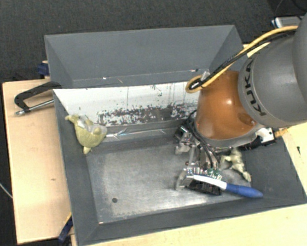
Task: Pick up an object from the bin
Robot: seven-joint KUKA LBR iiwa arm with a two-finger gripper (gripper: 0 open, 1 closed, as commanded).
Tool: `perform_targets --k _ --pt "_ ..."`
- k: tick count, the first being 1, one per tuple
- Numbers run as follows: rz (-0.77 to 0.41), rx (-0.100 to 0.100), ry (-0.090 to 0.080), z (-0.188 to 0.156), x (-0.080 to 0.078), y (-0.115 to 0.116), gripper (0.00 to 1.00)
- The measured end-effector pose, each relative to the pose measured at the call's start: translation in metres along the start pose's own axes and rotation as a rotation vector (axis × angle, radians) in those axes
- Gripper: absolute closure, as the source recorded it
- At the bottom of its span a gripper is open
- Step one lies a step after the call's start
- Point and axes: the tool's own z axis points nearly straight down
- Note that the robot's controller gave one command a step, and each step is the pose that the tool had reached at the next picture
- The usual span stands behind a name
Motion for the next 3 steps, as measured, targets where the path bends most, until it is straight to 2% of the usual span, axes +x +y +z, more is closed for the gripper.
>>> perform_targets --k 1,2,3 --pt "0.093 -0.020 -0.009 -0.016 0.005 -0.028 0.00" --pt "0.054 -0.028 -0.009 -0.023 0.012 -0.034 0.00" --pt "0.205 -0.026 0.004 0.008 0.019 -0.040 0.00"
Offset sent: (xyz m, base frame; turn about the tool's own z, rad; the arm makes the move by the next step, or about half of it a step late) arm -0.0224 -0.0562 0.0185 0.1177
